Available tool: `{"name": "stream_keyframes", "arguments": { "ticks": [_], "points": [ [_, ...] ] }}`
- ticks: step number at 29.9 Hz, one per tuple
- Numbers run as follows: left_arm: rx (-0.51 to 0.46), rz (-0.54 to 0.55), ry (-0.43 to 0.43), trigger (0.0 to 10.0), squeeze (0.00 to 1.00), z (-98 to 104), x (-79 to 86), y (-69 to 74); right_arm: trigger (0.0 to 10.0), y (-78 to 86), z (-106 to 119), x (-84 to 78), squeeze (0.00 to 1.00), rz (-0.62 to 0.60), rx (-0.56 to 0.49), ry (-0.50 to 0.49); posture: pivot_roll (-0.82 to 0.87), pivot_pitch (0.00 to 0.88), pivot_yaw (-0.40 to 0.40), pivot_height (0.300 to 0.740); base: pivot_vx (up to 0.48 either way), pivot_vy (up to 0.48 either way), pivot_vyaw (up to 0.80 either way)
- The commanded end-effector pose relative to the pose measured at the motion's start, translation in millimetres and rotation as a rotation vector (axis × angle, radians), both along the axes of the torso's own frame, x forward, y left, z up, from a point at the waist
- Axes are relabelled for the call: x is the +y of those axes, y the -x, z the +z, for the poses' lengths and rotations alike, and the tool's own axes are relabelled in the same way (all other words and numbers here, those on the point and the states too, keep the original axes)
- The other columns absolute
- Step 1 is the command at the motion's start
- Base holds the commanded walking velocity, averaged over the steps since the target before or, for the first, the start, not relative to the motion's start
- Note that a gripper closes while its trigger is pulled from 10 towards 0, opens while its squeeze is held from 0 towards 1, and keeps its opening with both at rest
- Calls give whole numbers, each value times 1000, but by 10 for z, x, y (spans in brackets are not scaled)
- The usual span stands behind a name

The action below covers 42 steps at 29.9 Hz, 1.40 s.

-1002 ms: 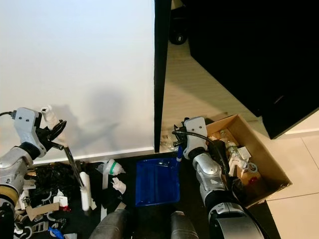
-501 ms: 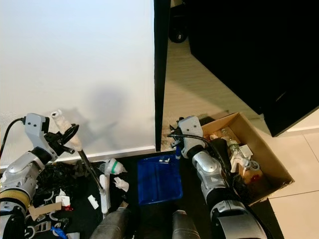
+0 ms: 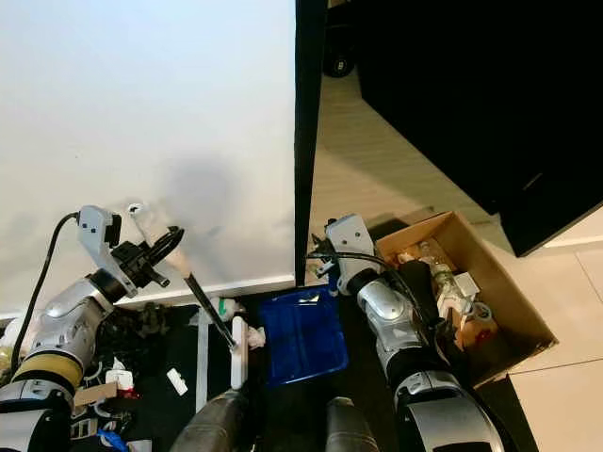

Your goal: Sweep floor

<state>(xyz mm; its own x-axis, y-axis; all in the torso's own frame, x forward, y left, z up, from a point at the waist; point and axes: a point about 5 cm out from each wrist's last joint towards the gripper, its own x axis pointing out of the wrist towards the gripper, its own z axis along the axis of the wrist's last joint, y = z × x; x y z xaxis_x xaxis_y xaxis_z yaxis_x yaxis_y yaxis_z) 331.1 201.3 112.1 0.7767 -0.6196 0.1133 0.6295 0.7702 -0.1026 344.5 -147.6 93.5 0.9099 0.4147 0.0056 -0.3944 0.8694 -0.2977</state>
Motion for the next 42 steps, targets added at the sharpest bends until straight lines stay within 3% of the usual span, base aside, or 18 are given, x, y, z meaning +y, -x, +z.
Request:
{"name": "stream_keyframes", "arguments": {
  "ticks": [1,10,15,17,19,20,23,26,31,35,42],
  "points": [
    [14,-52,69,10000,0,-58,-145,40,10000,100,-208,19,0,26,86,56,151,300,66,740,0,0,0],
    [-34,-61,127,10000,0,83,-256,1,10000,97,-209,17,0,20,86,55,156,291,72,740,0,0,0],
    [-78,-58,120,10000,0,227,-154,21,10000,101,-212,12,0,19,85,55,162,289,78,740,0,0,0],
    [-105,-42,90,10000,0,320,4,60,10000,104,-214,4,0,17,84,55,164,290,81,740,0,0,0],
    [-105,-42,90,10000,0,320,4,60,10000,104,-214,4,0,17,84,55,164,290,81,740,0,0,0],
    [-123,-5,25,10000,0,409,267,117,10000,107,-216,-3,0,15,83,55,171,291,84,740,0,0,0],
    [-128,19,-5,10000,0,444,392,140,10000,108,-217,-7,0,15,83,54,172,294,83,740,0,0,0],
    [-135,81,-95,10000,0,531,705,197,10000,110,-222,-12,0,14,85,55,174,296,81,740,0,0,0],
    [-152,121,-146,10000,0,642,866,247,10000,113,-224,-17,0,14,85,57,176,298,83,740,0,0,0],
    [-186,196,-267,10000,0,722,1039,270,10000,110,-220,-31,0,12,86,60,172,303,77,740,0,0,0],
    [-153,270,-358,10000,0,575,1110,222,10000,104,-205,-30,0,17,79,59,152,328,74,740,0,0,0]
  ]
}}
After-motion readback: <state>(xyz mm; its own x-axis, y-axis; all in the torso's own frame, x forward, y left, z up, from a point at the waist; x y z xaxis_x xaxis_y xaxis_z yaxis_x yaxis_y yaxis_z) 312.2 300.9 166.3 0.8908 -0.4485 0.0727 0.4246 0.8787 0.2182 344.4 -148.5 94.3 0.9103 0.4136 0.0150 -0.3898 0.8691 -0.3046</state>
